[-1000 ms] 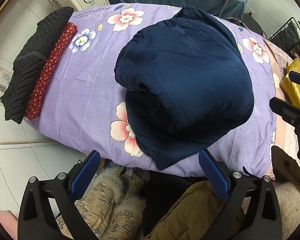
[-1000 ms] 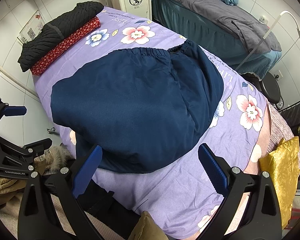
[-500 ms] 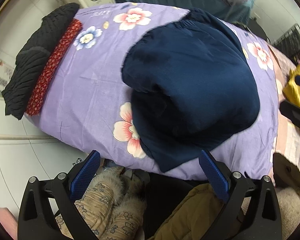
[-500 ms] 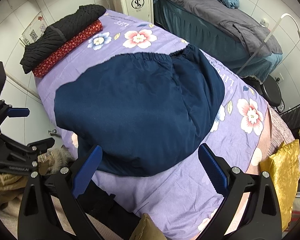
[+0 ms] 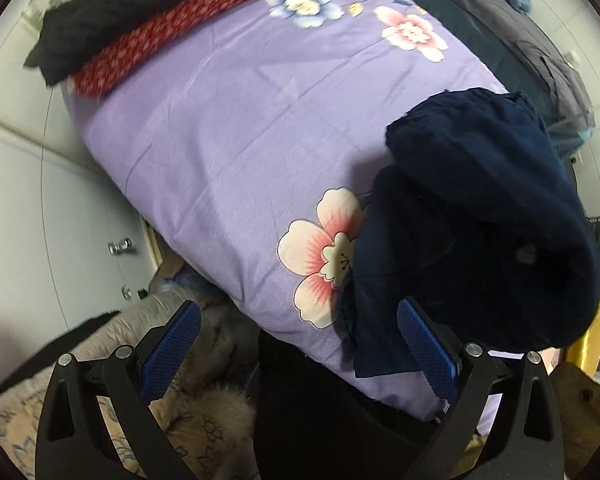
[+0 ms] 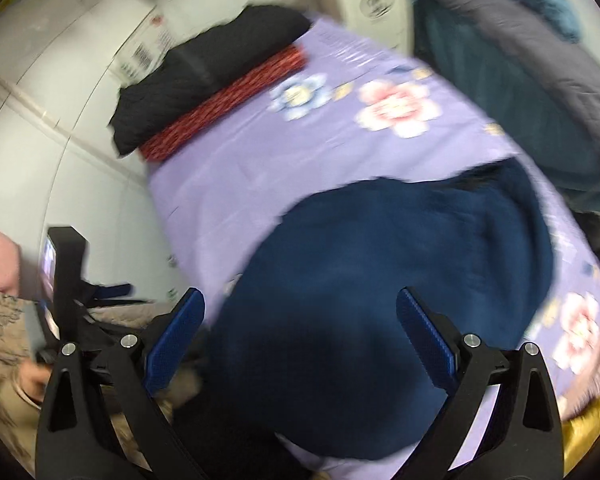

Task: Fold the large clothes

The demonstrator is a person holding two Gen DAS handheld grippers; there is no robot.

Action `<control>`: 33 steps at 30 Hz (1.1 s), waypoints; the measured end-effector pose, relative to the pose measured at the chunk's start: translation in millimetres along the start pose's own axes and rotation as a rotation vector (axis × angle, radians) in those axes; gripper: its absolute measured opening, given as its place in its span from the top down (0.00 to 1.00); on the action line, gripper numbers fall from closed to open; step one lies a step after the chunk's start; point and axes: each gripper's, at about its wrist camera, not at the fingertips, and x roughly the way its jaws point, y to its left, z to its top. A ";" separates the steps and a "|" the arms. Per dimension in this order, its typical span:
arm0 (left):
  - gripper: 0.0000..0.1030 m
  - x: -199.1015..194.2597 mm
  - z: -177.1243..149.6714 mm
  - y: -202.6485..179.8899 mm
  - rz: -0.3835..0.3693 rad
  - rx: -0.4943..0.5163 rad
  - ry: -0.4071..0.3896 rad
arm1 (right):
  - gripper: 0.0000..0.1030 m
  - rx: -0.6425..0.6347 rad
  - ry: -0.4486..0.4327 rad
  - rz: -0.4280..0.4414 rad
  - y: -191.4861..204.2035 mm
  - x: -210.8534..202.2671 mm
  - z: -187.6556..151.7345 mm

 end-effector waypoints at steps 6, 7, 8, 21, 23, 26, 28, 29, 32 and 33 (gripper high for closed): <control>0.06 19.7 1.1 3.9 -0.014 -0.022 0.002 | 0.16 -0.250 0.057 -0.331 24.0 64.4 -13.4; 0.06 24.5 0.6 3.0 -0.029 -0.018 0.002 | 0.23 -0.186 0.051 -0.263 5.1 57.3 -20.1; 0.06 29.9 0.1 1.8 -0.038 -0.015 0.002 | 0.39 -0.126 0.050 -0.231 -12.7 51.4 -24.5; 0.06 79.1 -18.4 -81.6 -0.246 0.289 0.050 | 0.32 0.633 -0.038 -0.428 -259.9 -95.5 -228.9; 0.08 81.6 -22.6 -97.4 -0.273 0.345 0.052 | 0.17 0.694 -0.008 -0.477 -271.5 -104.4 -257.1; 0.24 74.3 -34.6 -129.3 -0.351 0.489 0.041 | 0.17 0.730 -0.078 -0.494 -270.9 -129.5 -265.7; 0.33 69.2 -51.2 -157.9 -0.365 0.622 0.039 | 0.17 0.697 -0.158 -0.561 -257.2 -153.6 -248.3; 0.38 68.7 -58.6 -168.0 -0.358 0.675 0.039 | 0.17 0.665 -0.202 -0.580 -249.3 -160.9 -238.9; 0.56 68.1 -87.2 -201.7 -0.333 0.840 0.048 | 0.07 0.488 -0.368 -0.567 -210.5 -184.1 -184.4; 0.60 67.4 -95.9 -208.9 -0.335 0.875 0.046 | 0.05 0.425 -0.388 -0.529 -199.4 -182.2 -166.7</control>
